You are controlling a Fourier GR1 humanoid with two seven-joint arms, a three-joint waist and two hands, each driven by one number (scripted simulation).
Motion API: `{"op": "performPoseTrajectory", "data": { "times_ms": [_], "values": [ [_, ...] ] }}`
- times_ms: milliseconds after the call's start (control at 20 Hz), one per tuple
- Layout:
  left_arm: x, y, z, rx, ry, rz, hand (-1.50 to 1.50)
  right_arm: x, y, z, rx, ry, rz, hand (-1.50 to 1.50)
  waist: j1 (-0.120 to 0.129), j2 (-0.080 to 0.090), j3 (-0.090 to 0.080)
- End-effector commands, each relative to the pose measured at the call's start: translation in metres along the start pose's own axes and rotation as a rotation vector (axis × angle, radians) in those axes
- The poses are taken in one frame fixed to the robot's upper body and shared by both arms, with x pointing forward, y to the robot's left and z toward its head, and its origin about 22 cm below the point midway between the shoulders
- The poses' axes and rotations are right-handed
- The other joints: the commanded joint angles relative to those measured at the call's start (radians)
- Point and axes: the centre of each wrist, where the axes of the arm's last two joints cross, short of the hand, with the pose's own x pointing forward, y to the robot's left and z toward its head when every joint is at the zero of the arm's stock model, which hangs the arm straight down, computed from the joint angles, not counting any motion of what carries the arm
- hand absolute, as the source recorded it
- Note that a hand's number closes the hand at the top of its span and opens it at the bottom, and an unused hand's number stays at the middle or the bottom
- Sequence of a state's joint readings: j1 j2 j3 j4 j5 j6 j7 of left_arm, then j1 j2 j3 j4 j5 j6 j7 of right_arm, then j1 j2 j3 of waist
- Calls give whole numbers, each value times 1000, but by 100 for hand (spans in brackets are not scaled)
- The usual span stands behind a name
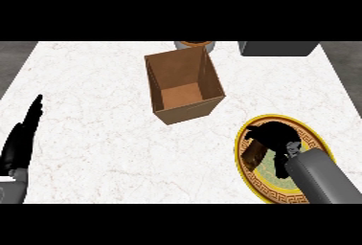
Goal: Pick the sweet potato from the plate and place it in the cardboard box
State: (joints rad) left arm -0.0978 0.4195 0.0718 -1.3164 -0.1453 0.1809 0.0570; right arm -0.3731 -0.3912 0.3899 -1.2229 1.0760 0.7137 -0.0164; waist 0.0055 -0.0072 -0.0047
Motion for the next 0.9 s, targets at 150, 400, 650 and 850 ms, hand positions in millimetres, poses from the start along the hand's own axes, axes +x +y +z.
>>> {"op": "performPoseTrajectory", "data": {
  "times_ms": [150, 400, 650, 850],
  "values": [
    [-2, -4, 26, -14, -16, 0, 0, -4, 11, -20, -170, -7, 66, 150, 6, 7, 5],
    [-2, 3, -9, -5, 3, 10, 0, 4, -10, -18, -288, 9, 158, 150, -4, 8, 5],
    [-17, 22, 8, 60, 69, -6, 0, -6, 13, 5, -556, 367, -366, 150, -85, -21, 5],
    [-21, 25, 11, 65, 76, -10, 0, 29, 23, 20, -755, 553, -488, 150, -86, -21, 3]
  ]
}}
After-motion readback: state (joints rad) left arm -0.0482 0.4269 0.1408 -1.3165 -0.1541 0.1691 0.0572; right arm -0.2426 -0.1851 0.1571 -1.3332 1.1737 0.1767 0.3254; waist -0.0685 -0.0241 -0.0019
